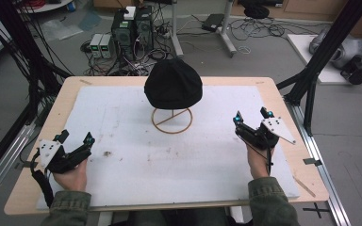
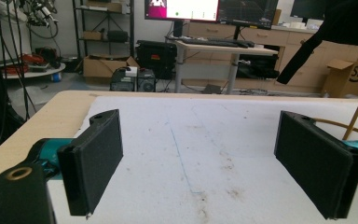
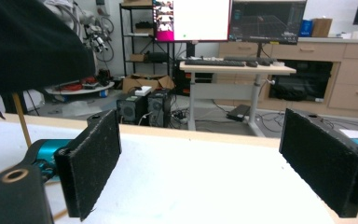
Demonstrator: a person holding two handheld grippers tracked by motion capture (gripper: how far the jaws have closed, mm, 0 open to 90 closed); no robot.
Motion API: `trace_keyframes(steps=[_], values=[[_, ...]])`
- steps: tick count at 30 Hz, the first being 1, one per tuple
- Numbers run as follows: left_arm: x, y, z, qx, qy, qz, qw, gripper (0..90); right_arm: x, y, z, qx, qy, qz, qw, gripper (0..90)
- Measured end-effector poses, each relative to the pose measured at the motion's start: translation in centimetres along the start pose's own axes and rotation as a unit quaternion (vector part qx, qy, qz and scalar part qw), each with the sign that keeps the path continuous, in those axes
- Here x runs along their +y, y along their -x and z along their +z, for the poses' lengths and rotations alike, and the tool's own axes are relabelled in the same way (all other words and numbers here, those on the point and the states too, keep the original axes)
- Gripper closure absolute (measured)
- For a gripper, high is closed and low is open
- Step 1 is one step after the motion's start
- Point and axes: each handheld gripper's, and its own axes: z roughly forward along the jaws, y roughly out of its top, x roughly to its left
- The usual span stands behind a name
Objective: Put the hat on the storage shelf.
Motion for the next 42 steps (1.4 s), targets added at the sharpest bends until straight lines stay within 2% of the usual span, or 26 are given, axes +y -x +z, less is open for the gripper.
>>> trace_keyframes(steps=[5, 8, 10, 13, 15, 17, 20, 24, 42], values=[[0.0, 0.1, 0.1, 0.000, -0.001, 0.002, 1.0000, 15.5, -1.3, 0.6, -0.5, -0.011, -0.005, 0.006, 0.9999, 11.9], [-0.1, 0.1, 0.1, 0.000, -0.002, 0.002, 1.0000, 15.5, -1.7, 0.7, -0.6, -0.020, -0.021, 0.004, 0.9996, 11.9], [-0.1, 0.0, 0.1, 0.001, -0.001, 0.002, 1.0000, 15.5, -2.1, 0.9, -0.9, -0.024, -0.009, -0.002, 0.9997, 11.9], [-0.1, 0.0, 0.1, 0.002, -0.001, 0.002, 1.0000, 15.5, -2.9, 1.0, -1.2, -0.029, -0.013, -0.003, 0.9995, 11.9], [-0.1, 0.0, 0.1, 0.002, -0.002, 0.001, 1.0000, 15.5, -3.2, 1.0, -1.2, -0.040, -0.032, -0.001, 0.9987, 11.9], [-0.1, 0.0, 0.0, 0.003, -0.001, -0.003, 1.0000, 15.5, -3.3, 0.9, -1.2, -0.044, -0.039, 0.001, 0.9983, 11.9], [-0.1, -0.1, 0.0, 0.003, -0.001, -0.005, 1.0000, 15.5, -3.2, 0.7, -1.5, -0.046, -0.028, -0.011, 0.9985, 11.9], [0.0, -0.1, 0.0, 0.003, 0.000, -0.006, 1.0000, 15.5, -3.4, 0.5, -1.5, -0.047, -0.040, -0.007, 0.9981, 11.8], [-0.1, 0.0, 0.0, 0.002, 0.000, -0.006, 1.0000, 15.5, -3.3, 0.7, -1.7, -0.047, -0.034, 0.010, 0.9983, 11.8]])
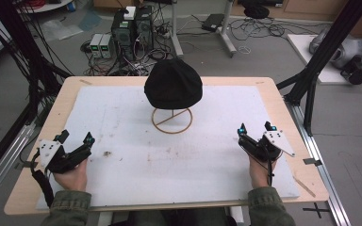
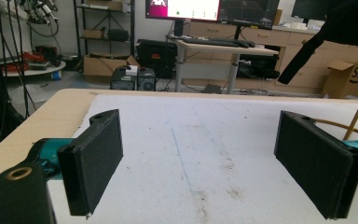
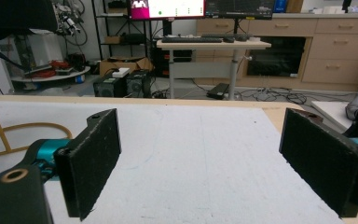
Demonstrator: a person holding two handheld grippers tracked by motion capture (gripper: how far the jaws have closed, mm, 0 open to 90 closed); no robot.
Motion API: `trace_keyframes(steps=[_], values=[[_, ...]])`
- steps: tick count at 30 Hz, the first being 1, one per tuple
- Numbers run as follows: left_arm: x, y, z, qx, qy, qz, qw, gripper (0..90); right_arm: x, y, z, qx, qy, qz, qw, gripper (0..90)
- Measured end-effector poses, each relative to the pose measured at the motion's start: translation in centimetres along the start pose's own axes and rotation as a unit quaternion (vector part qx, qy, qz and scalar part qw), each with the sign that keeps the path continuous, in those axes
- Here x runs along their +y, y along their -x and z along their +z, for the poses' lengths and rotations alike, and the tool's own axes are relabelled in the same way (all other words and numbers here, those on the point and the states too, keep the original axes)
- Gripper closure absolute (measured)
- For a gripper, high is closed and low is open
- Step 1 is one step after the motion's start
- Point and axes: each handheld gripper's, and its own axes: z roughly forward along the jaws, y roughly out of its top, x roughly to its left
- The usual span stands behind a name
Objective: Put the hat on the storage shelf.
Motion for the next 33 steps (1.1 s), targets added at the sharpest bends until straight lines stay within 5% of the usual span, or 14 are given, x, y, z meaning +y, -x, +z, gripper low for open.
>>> trace_keyframes(steps=[33], values=[[0.05, 0.15, 0.21, -0.003, -0.001, 0.001, 1.0000, 15.6, 0.04, 0.21, -0.20, 0.006, -0.003, 0.010, 0.9999, 11.8]])
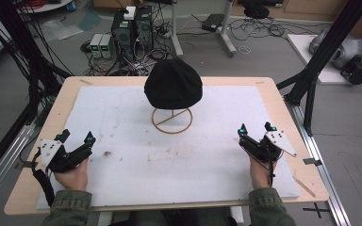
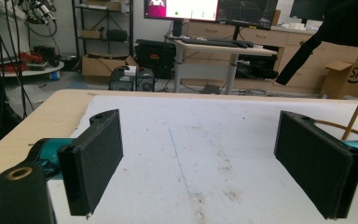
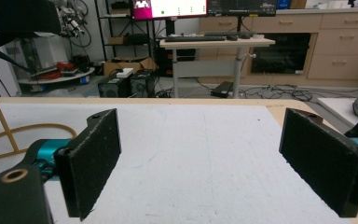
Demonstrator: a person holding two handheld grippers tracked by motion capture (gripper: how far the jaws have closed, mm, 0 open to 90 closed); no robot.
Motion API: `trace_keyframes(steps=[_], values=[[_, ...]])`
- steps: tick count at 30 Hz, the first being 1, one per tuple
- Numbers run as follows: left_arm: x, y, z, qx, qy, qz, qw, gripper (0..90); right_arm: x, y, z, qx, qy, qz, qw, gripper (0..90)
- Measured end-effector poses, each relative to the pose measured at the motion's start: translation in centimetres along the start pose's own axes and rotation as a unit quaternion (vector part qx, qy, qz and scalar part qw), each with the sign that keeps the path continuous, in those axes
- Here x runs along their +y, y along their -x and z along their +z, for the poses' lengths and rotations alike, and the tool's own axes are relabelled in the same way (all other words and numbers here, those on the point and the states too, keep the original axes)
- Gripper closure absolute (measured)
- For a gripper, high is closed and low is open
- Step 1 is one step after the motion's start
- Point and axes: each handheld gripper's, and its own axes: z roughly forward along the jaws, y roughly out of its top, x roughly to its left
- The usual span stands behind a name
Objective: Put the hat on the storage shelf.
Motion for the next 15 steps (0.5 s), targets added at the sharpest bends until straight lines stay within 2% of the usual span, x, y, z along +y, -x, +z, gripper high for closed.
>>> trace_keyframes(steps=[11, 15], values=[[-0.03, 0.02, 0.17, -0.003, -0.003, -0.002, 1.0000, 15.6, 0.00, 0.11, -0.05, 0.000, -0.003, 0.001, 1.0000, 11.9], [0.00, -0.01, 0.21, -0.005, -0.005, 0.000, 1.0000, 15.6, 0.10, 0.19, -0.10, 0.002, 0.002, -0.008, 1.0000, 11.8]])
